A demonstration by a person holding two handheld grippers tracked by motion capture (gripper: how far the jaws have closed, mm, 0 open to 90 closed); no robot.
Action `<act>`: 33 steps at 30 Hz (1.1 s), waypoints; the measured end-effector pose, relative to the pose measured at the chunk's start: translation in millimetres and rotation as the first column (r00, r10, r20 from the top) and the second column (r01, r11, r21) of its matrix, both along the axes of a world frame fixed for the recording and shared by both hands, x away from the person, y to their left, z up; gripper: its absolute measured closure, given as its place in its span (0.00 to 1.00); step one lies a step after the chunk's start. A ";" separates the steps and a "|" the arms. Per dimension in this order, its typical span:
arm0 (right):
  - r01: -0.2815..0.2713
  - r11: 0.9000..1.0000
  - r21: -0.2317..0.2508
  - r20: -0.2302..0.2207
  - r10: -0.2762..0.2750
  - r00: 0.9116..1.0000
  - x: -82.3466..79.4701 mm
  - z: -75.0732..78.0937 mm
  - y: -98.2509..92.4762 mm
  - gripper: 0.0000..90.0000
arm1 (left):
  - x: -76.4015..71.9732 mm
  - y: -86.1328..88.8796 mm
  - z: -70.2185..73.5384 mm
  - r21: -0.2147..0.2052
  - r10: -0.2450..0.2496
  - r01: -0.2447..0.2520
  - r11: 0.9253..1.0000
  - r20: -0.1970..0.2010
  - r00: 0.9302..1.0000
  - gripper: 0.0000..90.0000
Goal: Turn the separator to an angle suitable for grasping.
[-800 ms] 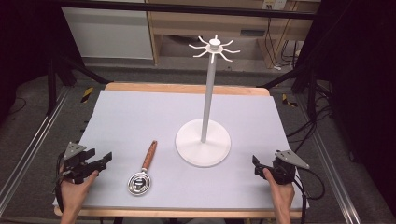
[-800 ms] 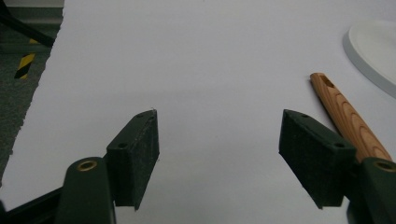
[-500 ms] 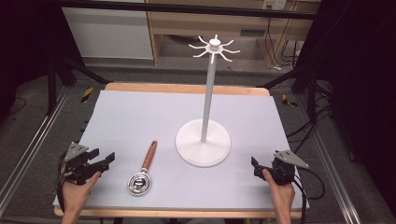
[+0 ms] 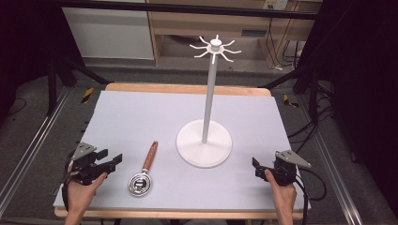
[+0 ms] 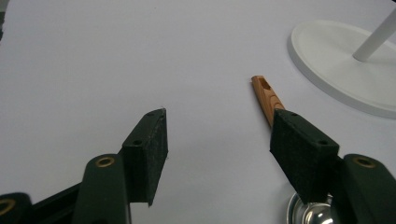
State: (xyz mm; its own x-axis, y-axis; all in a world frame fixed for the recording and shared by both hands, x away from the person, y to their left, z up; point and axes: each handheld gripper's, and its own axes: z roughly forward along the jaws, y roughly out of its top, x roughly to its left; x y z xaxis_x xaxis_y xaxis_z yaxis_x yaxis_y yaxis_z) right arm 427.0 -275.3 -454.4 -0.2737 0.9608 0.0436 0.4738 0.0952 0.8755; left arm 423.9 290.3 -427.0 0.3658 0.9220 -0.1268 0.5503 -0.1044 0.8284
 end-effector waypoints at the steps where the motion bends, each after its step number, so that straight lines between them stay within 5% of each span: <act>1: -0.002 1.000 0.001 0.001 0.002 1.000 0.3 -0.1 0.2 0.07 | 0.2 -1.7 0.9 -0.003 -0.004 0.004 1.000 -0.002 1.000 0.42; 18: -0.012 1.000 -0.018 -0.014 0.012 1.000 0.5 0.6 3.8 0.07 | 2.9 -26.7 11.7 0.056 -0.084 0.086 0.995 -0.023 0.996 0.49; 33: -0.025 0.999 -0.024 -0.028 0.024 0.999 2.1 -0.3 5.7 0.07 | 14.1 -54.5 9.1 0.089 -0.149 0.159 0.983 -0.103 0.983 0.57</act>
State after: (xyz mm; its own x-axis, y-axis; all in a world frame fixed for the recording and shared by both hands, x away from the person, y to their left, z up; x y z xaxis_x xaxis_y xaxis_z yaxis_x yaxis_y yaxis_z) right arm 429.1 -269.6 -454.7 -0.2963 0.9547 0.0284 0.4955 0.1282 0.8591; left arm 438.0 235.8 -417.9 0.4948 0.8652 -0.0814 0.5974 -0.2706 0.7549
